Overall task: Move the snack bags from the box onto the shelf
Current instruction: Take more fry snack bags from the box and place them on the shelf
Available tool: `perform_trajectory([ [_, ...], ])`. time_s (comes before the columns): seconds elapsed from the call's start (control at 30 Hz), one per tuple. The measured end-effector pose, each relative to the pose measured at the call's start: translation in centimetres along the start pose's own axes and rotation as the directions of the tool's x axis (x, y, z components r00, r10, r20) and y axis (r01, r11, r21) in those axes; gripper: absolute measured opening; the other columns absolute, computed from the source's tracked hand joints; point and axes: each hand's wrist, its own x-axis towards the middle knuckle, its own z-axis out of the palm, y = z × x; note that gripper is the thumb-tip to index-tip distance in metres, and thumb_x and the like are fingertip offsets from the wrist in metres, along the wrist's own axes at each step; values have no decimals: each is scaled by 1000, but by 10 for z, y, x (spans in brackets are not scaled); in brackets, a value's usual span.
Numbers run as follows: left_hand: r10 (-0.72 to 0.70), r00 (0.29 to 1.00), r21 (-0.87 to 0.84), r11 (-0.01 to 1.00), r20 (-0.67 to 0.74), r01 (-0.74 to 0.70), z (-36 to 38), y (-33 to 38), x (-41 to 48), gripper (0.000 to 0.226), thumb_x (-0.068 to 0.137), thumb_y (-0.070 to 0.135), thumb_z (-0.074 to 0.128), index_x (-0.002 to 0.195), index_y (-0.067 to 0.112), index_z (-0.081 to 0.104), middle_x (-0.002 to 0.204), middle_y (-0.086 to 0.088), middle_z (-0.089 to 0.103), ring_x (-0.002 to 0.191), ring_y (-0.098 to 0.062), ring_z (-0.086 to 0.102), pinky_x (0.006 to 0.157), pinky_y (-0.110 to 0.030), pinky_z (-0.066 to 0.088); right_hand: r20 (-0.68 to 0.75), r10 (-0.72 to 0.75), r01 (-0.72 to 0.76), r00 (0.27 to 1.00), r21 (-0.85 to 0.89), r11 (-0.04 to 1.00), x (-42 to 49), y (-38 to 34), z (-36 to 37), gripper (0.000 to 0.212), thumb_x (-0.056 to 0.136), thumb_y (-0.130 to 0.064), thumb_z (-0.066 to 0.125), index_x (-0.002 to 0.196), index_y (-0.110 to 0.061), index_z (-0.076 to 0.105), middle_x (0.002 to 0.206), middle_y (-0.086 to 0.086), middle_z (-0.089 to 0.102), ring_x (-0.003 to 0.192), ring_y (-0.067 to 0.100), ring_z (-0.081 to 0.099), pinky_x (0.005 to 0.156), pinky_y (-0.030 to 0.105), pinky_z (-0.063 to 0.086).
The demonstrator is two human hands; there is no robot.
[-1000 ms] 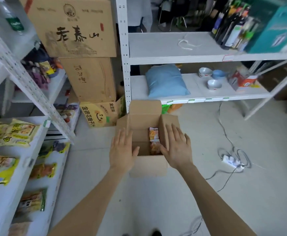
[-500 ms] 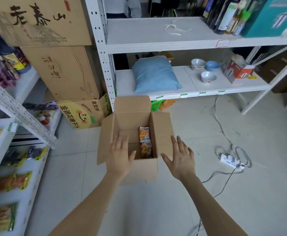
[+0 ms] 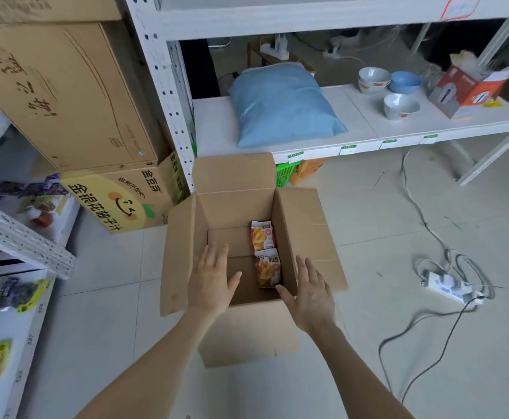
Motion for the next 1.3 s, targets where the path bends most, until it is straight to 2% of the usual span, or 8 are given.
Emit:
perform_trajectory([
  [0.27,-40,998,25,999,42,39,72,-37,86,69,96,54,45,152,18,27,160,-9,25,149,-25,18,121,-39,20,90,76,-87,993,136,987,78,9,86,81,90,-65,43,153,-25,11,161,0,17,144,21,25,109,39,40],
  [0.5,-43,999,27,999,24,42,133,-57,150,70,94,53,49,150,17,31,158,-10,30,148,-27,23,120,-41,22,144,141,-166,979,183,969,147,16,154,85,89,-65,44,153,-23,8,159,2,20,145,23,23,112,40,35],
  [0.63,-47,998,-9,999,30,47,179,-71,183,71,94,54,50,151,17,30,158,-8,29,148,-26,22,120,-40,24,193,209,-252,959,234,939,185,20,198,89,87,-66,48,152,-21,8,156,3,26,141,25,28,107,44,40],
  [0.73,-51,998,-33,998,47,53,217,-80,202,72,94,55,49,152,17,27,159,-7,28,148,-24,21,120,-39,24,216,257,-310,942,270,912,209,27,228,89,87,-61,53,152,-19,7,153,4,28,140,26,28,106,44,38],
  [0.97,-78,989,-77,993,127,89,296,-88,236,76,94,58,47,154,21,19,161,-4,21,149,-22,17,120,-38,22,241,317,-382,917,308,872,250,35,291,100,84,-53,64,153,-17,1,159,5,14,144,27,18,113,43,32],
  [1.17,-139,971,-228,956,196,183,350,-88,263,79,91,55,55,154,21,21,160,-6,25,147,-26,21,114,-45,32,213,349,-405,912,350,845,278,40,322,108,80,-45,73,153,-18,-2,160,4,10,146,26,14,113,45,30],
  [1.3,-166,941,-357,894,296,270,383,-85,278,83,89,55,58,155,21,18,160,-7,24,146,-27,21,113,-46,30,177,365,-405,914,352,844,286,41,340,107,79,-39,75,153,-17,1,161,5,11,148,26,8,116,43,27],
])
